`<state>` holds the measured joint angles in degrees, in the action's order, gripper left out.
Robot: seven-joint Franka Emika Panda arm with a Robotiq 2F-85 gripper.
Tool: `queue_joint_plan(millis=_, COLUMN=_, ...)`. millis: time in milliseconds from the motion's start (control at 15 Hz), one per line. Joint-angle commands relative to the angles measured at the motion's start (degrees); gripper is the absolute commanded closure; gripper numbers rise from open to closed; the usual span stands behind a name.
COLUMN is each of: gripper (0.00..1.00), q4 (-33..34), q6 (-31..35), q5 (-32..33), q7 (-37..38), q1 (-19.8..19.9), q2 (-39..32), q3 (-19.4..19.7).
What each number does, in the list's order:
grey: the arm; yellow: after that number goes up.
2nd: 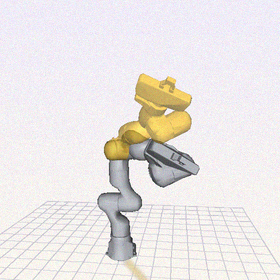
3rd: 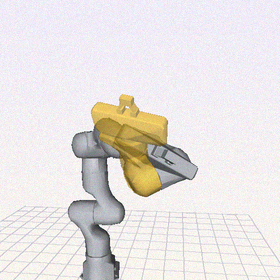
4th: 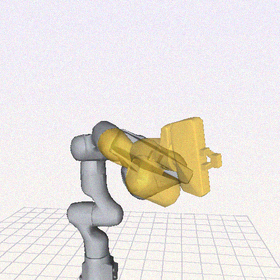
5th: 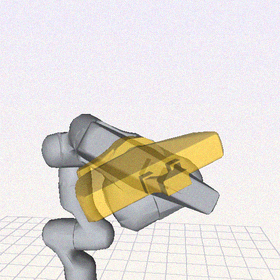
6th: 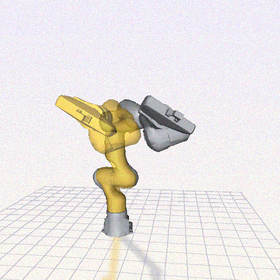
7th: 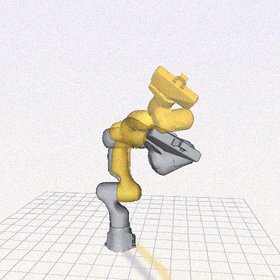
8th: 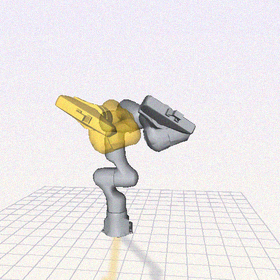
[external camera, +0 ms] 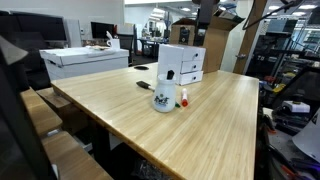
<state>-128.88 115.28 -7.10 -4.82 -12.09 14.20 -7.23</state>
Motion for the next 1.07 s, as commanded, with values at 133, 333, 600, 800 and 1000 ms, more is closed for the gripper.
queue_joint_plan(millis=133, gripper=0.00, q4=-7.9, q6=2.4, q5=-0.6, q7=-17.4, q1=-0.6, q2=4.0, q3=2.5)
queue_joint_plan(millis=333, gripper=0.00, q4=-8.3, q6=2.2, q5=-1.2, q7=-27.2, q1=-1.9, q2=1.1, q3=2.8)
queue_joint_plan(millis=600, gripper=0.00, q4=-6.8, q6=3.5, q5=-2.5, q7=-35.5, q1=-4.0, q2=-3.2, q3=1.9)
queue_joint_plan(millis=800, gripper=0.00, q4=-6.1, q6=6.0, q5=-4.9, q7=-42.7, q1=-5.2, q2=-6.2, q3=0.9)
queue_joint_plan(millis=1000, gripper=0.00, q4=-4.9, q6=8.1, q5=-7.8, q7=-51.0, q1=-5.3, q2=-9.4, q3=0.3)
